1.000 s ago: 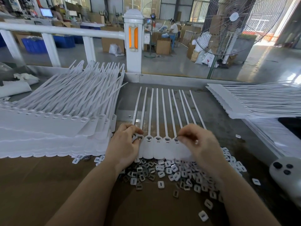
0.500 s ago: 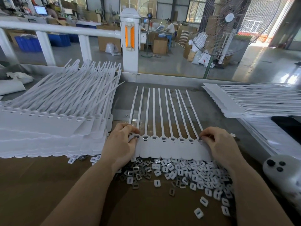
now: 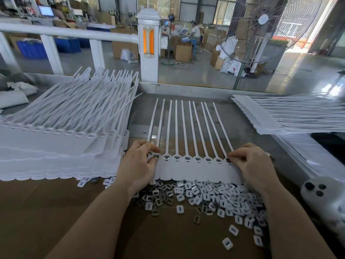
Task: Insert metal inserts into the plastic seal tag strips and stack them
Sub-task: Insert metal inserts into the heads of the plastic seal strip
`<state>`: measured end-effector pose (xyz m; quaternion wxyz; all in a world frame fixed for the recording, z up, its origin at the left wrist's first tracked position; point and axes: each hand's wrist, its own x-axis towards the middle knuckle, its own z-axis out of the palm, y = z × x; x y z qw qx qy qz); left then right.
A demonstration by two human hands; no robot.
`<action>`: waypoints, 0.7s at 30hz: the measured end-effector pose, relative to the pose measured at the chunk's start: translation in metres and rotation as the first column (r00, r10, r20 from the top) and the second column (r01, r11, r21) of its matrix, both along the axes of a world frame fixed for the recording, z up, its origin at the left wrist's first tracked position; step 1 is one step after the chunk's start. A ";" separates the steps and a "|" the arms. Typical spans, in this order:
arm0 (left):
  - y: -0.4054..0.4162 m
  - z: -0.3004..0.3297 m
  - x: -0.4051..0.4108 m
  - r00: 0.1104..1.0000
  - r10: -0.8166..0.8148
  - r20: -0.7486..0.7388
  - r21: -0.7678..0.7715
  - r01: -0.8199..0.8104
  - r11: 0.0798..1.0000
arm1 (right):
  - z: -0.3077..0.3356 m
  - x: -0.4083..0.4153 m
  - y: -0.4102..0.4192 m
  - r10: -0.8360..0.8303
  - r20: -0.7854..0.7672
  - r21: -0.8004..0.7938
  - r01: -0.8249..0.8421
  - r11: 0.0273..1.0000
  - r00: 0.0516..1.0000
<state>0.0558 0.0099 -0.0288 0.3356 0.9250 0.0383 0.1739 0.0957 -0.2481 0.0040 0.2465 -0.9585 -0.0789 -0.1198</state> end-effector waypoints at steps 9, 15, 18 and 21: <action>0.000 0.001 -0.001 1.000 -0.002 -0.006 -0.008 0.002 1.000 | -0.004 0.001 0.000 -0.038 0.025 -0.016 0.038 0.999 0.999; 0.000 0.001 -0.001 1.000 -0.003 -0.007 -0.022 0.003 1.000 | -0.005 0.001 0.001 -0.051 0.052 -0.037 0.053 0.998 0.997; 0.000 0.001 -0.001 1.000 -0.002 -0.004 -0.015 0.002 1.000 | -0.005 0.001 0.002 -0.049 0.066 -0.036 0.051 0.998 0.997; 0.000 0.000 0.000 1.000 0.003 -0.005 -0.009 -0.003 1.000 | -0.006 0.001 0.001 -0.051 0.061 -0.042 0.053 0.998 0.997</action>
